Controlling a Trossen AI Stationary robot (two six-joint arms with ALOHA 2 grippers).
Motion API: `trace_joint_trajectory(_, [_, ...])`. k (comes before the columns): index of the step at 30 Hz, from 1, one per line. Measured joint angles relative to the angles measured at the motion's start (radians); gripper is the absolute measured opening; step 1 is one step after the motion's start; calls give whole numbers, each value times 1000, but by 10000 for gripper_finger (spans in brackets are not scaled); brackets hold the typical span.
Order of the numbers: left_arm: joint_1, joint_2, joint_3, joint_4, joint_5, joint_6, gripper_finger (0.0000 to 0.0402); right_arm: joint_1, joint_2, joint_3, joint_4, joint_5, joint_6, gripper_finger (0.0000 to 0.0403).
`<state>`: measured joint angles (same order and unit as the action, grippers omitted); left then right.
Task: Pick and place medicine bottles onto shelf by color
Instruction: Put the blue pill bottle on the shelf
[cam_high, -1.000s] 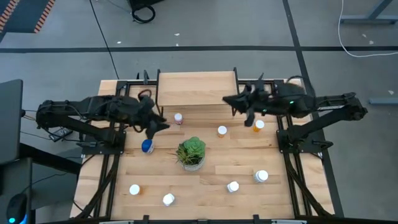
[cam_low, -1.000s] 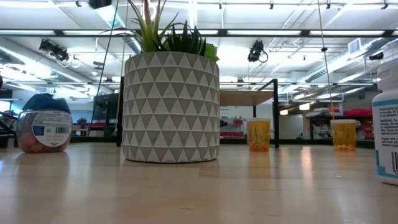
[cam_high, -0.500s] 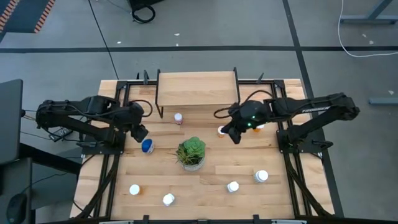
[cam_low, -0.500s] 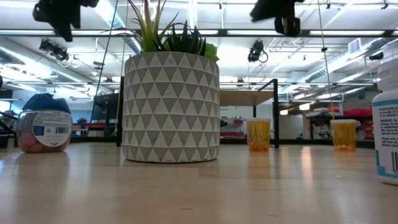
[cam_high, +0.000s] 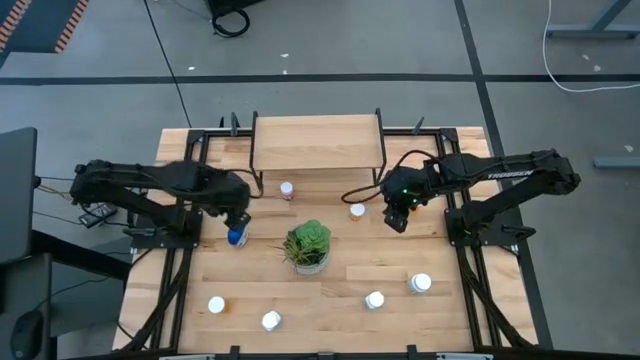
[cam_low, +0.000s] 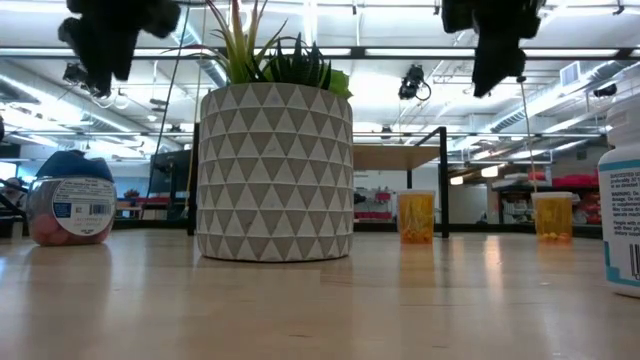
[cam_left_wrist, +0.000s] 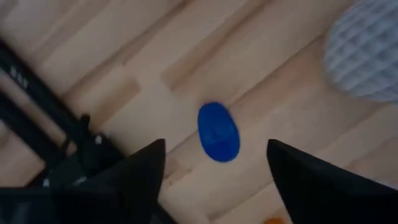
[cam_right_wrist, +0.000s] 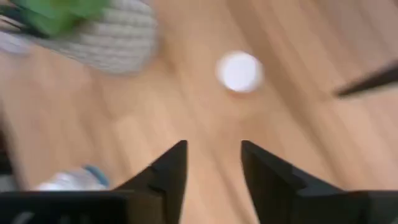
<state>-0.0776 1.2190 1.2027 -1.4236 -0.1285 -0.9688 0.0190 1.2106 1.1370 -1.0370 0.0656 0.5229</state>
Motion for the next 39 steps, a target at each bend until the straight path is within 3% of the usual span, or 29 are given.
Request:
trace_joint_trajectory(5, [1, 120, 1, 38, 101, -57, 348, -25, 0, 0, -31, 57, -1, 263])
trace_joint_trajectory(10, [0, 221, 1, 49, 145, -42, 365, -30, 0, 0, -30, 62, -24, 304])
trace_joint_trajectory(19, [3, 252, -7, 63, 140, 40, 347, -30, 0, 0, -30, 74, -33, 310])
trace_joint_trajectory(23, [4, 203, -106, 72, 167, 64, 346, -30, 0, 0, -30, 75, -1, 310])
trace_joint_trajectory(29, [2, 76, -275, 243, 283, -27, 346, -29, 0, 0, -29, 89, 61, 310])
trace_joint_trajectory(39, [-5, 51, -346, 283, 238, -94, 346, -29, 0, 0, -29, 91, 95, 310])
